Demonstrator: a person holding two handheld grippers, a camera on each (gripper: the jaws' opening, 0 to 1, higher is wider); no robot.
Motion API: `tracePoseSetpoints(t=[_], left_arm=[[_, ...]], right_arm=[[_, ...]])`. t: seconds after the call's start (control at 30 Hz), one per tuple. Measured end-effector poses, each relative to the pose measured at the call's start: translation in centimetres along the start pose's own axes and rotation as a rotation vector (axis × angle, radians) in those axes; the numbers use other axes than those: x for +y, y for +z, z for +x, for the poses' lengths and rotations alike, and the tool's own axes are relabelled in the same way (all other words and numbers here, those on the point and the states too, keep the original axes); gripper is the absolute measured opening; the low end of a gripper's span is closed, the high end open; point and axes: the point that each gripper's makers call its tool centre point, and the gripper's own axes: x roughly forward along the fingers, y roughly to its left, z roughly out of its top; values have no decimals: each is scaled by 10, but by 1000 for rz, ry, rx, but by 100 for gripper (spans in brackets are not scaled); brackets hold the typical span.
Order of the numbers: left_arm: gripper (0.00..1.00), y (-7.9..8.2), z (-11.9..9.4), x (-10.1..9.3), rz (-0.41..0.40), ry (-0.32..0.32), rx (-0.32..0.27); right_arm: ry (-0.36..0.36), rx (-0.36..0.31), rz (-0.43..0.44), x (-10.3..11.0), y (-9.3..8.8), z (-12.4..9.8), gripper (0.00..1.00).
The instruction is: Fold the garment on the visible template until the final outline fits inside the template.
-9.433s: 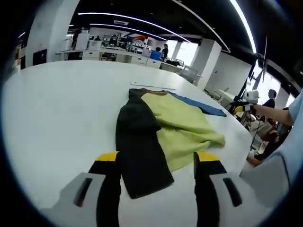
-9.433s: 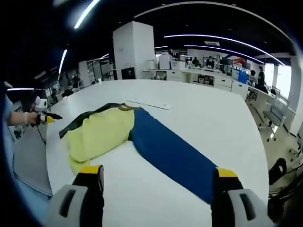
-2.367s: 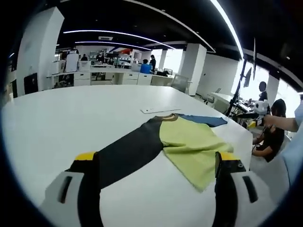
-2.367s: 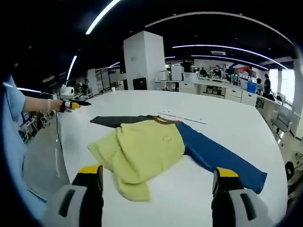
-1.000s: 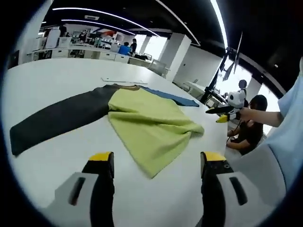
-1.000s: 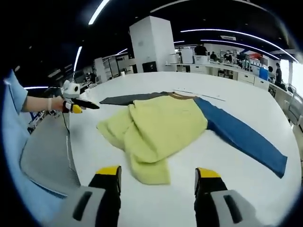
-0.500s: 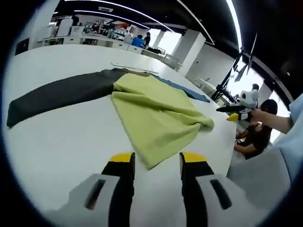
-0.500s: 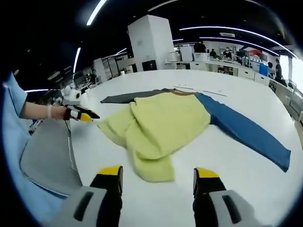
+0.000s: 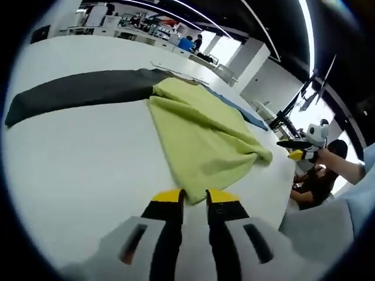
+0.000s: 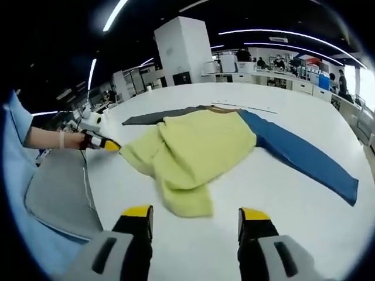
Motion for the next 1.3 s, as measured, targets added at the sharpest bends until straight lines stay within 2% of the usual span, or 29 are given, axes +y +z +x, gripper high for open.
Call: tracePoseSetpoints(t=[0.07, 0.13, 0.17, 0.3, 0.4, 0.53, 0.73, 0.9, 1.0, 1.07, 1.23, 1.3], left_arm=[[1, -5, -1, 2, -27, 15, 5], [0, -1, -1, -5, -88, -16, -37], [0, -1, -3, -5, -110, -11, -39], [0, 0, -14, -8, -104, -11, -47], [0, 8, -24, -16, -135, -37, -96], [0, 9, -35, -15, -147, -30, -126], [0, 3, -45, -15, -184, -15, -114], [0, -2, -48, -17, -196, -20, -92], [0, -9, -52, -18, -169, 16, -35], [0, -7, -53, -22, -141, 5, -36], [0, -4, -55, -22, -150, -1, -36], [0, -3, -55, -23, -154, -8, -42]], right_arm=[[-2, 11, 8, -2, -3, 2, 56], [-6, 21, 23, -5, -6, 5, 52], [-11, 16, 41, -7, -6, 7, 49], [-33, 24, 66, -11, -7, 16, 40], [-52, 83, 36, -13, -17, 23, 35], [-41, 91, 30, -7, -19, 29, 27], [-63, 78, 50, -9, -16, 34, 22], [-69, 93, 55, -10, -18, 37, 17], [-78, 89, 53, -10, -16, 39, 15], [-82, 86, 64, -11, -15, 40, 14], [-102, 97, 76, -16, -18, 42, 5], [-101, 93, 91, -16, -19, 45, 4]])
